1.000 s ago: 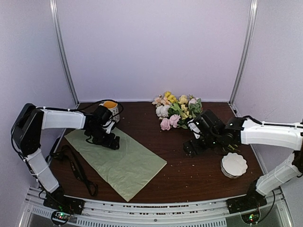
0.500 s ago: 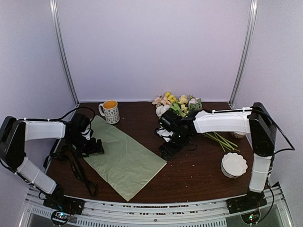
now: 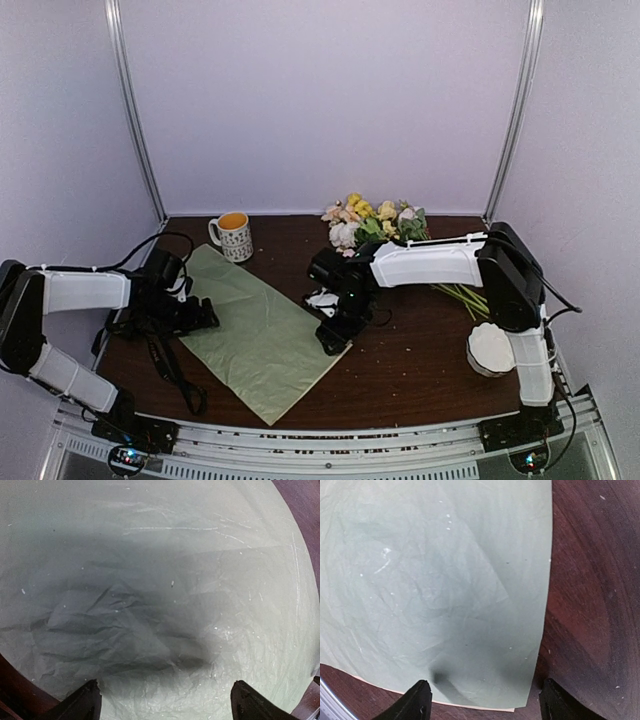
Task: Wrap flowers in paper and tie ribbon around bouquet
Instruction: Pick up the corner of the folded wrapping paper from the center of the board.
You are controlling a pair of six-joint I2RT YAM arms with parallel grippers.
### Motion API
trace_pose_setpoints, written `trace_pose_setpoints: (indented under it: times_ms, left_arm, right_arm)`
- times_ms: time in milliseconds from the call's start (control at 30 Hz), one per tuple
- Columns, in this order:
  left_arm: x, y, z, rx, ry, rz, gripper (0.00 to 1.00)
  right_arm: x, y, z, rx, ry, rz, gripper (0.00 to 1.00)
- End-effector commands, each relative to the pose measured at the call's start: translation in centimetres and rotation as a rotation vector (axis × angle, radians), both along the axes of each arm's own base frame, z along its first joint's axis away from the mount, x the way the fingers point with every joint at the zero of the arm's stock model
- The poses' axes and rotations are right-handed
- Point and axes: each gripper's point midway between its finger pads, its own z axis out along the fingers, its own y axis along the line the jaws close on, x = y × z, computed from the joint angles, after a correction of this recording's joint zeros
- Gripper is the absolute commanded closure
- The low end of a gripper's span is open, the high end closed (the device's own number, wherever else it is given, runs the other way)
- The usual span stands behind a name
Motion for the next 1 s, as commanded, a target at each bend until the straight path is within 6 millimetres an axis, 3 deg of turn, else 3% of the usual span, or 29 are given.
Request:
trace_pose_setpoints:
  times_ms: [0,200,333,667,800,933,967]
  left_arm:
    - [-1.6,0.7,-2.0,0.016,0.058,0.023,0.07]
    - [-1.6,-0.2,-3.1,0.009,0.089,-0.007,0.07]
    - [-2.1,-0.4,-4.0,0.010,0.115,-0.023,0.08]
    - [-3.0,0.1,-4.6,0.029,0.102,-0.039,0.07]
    - [-2.8,-0.1,-4.6,0.027,0.098,-0.055,0.07]
    - [-2.8,0.1,-4.2,0.039,0.083,-0.067,0.07]
    - [-2.8,0.2,-4.0,0.044,0.076,-0.068,0.07]
  right_arm:
    - [-2.7,0.5,-1.1,0.029,0.150,0.074,0.25]
    - [-3.5,1.1,-0.7,0.093,0.283,0.082,0.32]
    - [-5.6,4.4,3.1,0.364,0.462,0.110,0.34]
    - [-2.4,5.4,4.5,0.429,0.354,-0.092,0.50]
    - [0.4,5.7,5.0,0.438,0.268,-0.187,0.70]
    - [2.4,5.4,5.3,0.445,0.204,-0.262,1.00]
    - [2.7,5.3,5.4,0.442,0.187,-0.270,1.00]
